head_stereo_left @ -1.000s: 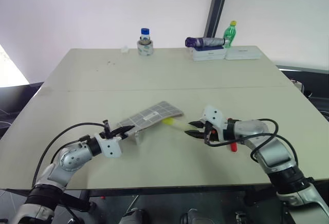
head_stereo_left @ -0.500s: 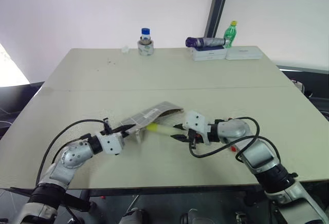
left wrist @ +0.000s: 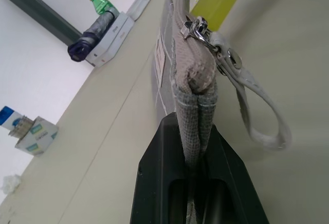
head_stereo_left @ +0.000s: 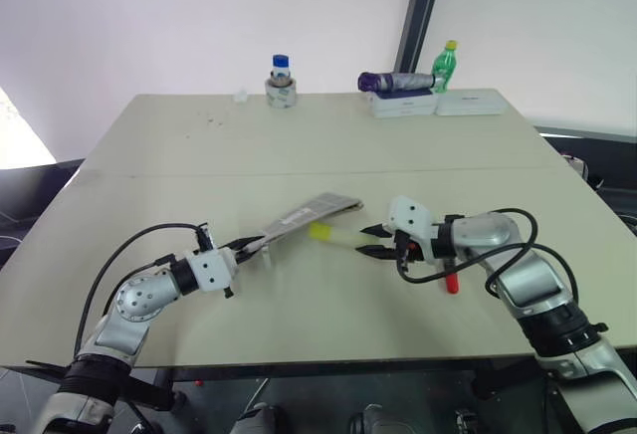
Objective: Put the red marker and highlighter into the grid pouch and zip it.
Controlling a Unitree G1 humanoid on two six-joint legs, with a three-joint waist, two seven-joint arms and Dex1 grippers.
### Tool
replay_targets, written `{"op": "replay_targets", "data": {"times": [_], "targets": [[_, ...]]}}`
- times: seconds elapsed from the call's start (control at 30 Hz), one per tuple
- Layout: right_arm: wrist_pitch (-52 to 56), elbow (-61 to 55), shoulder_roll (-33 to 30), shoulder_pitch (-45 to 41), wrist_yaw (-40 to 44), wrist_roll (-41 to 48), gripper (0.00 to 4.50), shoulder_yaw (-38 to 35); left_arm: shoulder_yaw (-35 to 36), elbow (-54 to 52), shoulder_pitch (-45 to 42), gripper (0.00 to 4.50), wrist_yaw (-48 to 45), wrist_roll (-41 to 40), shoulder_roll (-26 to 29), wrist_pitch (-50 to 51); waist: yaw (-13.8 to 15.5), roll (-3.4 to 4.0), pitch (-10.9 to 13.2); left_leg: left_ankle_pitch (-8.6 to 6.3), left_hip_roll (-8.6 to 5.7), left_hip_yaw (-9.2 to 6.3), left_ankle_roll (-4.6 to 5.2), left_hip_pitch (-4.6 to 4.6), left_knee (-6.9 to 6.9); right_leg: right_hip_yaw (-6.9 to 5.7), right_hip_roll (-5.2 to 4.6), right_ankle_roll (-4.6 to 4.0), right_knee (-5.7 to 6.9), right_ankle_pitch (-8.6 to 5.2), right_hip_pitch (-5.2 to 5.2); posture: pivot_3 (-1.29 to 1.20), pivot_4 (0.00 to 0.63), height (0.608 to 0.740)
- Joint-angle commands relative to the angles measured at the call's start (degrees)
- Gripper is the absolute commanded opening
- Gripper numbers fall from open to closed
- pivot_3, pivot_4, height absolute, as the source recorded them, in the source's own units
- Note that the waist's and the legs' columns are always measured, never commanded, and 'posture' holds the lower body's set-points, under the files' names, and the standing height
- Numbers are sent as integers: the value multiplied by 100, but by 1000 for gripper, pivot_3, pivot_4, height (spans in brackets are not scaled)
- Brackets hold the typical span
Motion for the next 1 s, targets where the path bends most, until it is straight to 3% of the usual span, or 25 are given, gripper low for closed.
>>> {"op": "replay_targets", "data": {"times": [0.03,0.23,0.53,1.0], "targets": [[91,-246,-208,-58,221,405,890,-473,114,25,-63,0,59,50,48,-135,7,0,0,0,0,0,0,0,0,0,0,0,0,0,0,0,150,740],[572,-284,-789,96,797,835,890,-658,197,233,-186,0,281,232,71,-165,25,-1,-1,-5,-4,-1,7,0,7,0,-8,-1,0,0,4,0,150,740],[121,95,-295,-22,240,469,890,-543,150,261,-218,0,342,301,79,-216,4,0,0,-2,0,1,4,0,5,0,-2,-1,0,1,1,0,150,740],[-6,607,-202,-256,85,108,890,-367,75,230,-158,0,345,533,108,-419,11,0,0,-2,-2,2,4,0,7,-1,-3,-1,1,1,2,0,150,740]]}}
